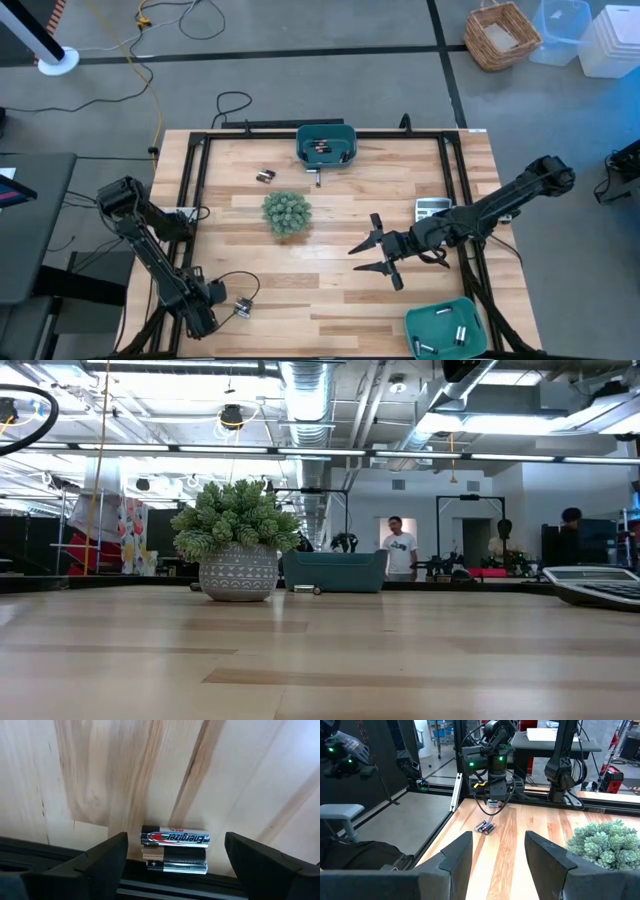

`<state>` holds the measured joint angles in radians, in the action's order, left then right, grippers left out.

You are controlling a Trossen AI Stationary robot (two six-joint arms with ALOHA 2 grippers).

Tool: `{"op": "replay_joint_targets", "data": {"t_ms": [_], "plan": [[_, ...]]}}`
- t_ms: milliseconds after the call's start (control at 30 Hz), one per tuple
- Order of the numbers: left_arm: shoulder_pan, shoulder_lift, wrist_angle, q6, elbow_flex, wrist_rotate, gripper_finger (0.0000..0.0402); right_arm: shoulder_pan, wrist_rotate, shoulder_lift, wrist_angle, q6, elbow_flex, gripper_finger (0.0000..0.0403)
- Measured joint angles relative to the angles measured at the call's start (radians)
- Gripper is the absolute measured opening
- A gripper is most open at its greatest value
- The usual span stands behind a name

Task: Sort batteries
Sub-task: Put the silver battery into the green bin

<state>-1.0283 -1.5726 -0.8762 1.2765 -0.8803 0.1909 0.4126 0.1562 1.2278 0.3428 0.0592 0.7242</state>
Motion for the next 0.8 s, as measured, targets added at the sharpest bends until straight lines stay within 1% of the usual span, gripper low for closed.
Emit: {"op": "replay_joint_targets", "data": {"t_ms": [100,200,333,467,600,800], "plan": [[0.000,0.000,0.003,0.013,0.000,-0.002,0.0328,0.000,0.000,0.000,0.000,0.000,0.000,0.0194],[0.003,0.000,0.013,0.057,0.000,-0.026,0.0328,0.000,0.000,0.000,0.000,0.001,0.000,0.0194],[0.011,0.000,0.031,0.068,0.000,-0.047,0.0328,0.000,0.001,0.000,0.000,0.001,0.000,0.0194],[0.019,0.000,0.031,0.043,0.000,-0.016,0.0328,0.000,0.004,0.000,0.000,0.001,0.000,0.0194],[0.019,0.000,-0.001,0.009,0.000,-0.016,0.0330,0.000,0.004,0.000,0.000,0.001,-0.001,0.0194],[0.016,0.000,-0.015,0.021,0.001,-0.001,0.0351,0.008,0.004,0.000,-0.002,0.003,-0.001,0.0194]]}}
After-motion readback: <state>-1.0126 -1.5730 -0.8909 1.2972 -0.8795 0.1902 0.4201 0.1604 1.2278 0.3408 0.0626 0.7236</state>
